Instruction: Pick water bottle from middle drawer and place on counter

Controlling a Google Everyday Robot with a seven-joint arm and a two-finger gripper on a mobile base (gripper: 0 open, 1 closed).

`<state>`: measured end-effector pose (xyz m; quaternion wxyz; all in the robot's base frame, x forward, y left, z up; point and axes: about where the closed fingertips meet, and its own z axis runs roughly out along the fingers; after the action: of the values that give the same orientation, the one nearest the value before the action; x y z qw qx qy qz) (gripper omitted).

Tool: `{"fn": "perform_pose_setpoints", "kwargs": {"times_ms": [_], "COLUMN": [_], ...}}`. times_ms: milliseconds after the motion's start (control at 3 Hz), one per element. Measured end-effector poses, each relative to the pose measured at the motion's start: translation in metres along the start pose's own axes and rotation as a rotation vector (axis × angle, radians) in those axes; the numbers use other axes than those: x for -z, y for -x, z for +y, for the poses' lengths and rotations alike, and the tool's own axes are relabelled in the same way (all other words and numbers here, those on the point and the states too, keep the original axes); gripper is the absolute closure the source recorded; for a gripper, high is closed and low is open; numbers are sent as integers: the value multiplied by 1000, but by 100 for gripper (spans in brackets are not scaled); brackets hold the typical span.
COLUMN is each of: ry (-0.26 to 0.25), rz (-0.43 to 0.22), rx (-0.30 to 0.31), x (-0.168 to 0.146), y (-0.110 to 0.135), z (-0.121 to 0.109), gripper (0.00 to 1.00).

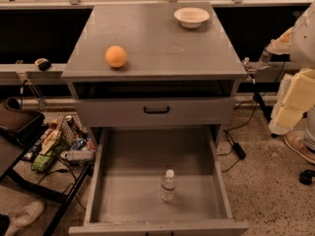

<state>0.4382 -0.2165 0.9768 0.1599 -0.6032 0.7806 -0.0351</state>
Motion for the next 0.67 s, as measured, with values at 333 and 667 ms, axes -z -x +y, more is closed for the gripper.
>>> {"fn": "perform_pose_setpoints", "kwargs": {"times_ms": [333,667], "ry": [0,-19], "rz": [0,-54], "rx": [0,-42], "x": [0,-14], "y": [0,-4], "z": [0,-1], "gripper": [0,0]}}
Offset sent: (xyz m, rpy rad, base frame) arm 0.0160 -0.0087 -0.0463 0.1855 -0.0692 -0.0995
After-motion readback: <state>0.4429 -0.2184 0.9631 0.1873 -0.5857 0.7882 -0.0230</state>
